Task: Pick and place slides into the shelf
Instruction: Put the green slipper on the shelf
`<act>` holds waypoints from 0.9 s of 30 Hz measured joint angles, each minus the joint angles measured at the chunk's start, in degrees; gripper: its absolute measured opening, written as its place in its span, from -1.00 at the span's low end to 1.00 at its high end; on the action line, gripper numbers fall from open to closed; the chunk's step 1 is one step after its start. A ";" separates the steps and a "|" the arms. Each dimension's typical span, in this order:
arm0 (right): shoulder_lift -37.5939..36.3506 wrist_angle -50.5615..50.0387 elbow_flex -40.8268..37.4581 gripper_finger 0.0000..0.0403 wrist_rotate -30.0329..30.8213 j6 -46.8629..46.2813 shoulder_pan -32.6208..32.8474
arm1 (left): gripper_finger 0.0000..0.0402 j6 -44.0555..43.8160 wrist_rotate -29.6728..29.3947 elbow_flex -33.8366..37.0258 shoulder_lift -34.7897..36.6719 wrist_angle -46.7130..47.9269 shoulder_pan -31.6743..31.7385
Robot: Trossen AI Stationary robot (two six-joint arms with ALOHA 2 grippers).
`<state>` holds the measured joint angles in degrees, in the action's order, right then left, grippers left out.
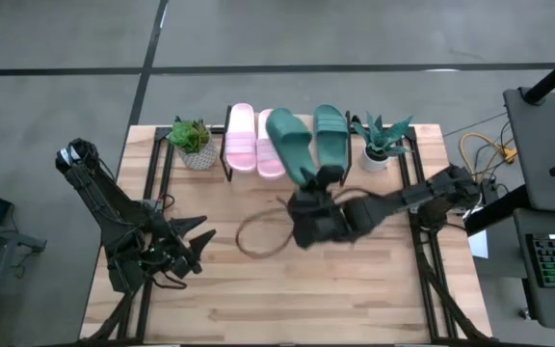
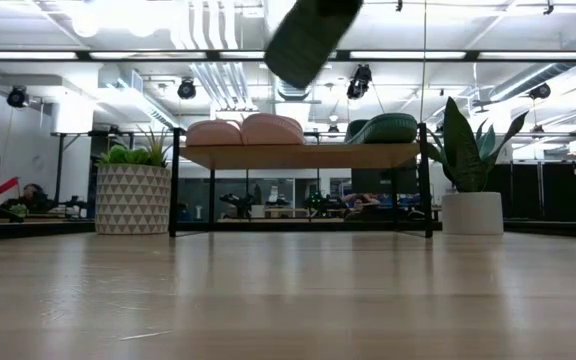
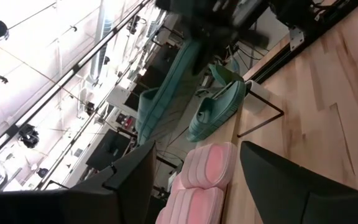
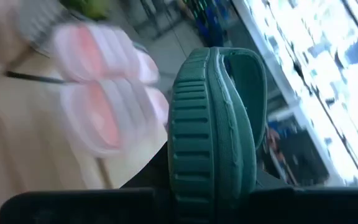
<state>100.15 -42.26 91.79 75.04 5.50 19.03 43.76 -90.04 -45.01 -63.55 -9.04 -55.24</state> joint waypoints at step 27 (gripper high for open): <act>0.45 -1.59 -9.32 -0.76 -10.90 -9.70 -18.58 | 0.09 -1.50 0.02 0.28 -0.07 0.04 -0.02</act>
<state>100.60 -43.85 82.47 64.14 -4.20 0.45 42.26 -90.02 -44.73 -63.61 -8.99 -55.27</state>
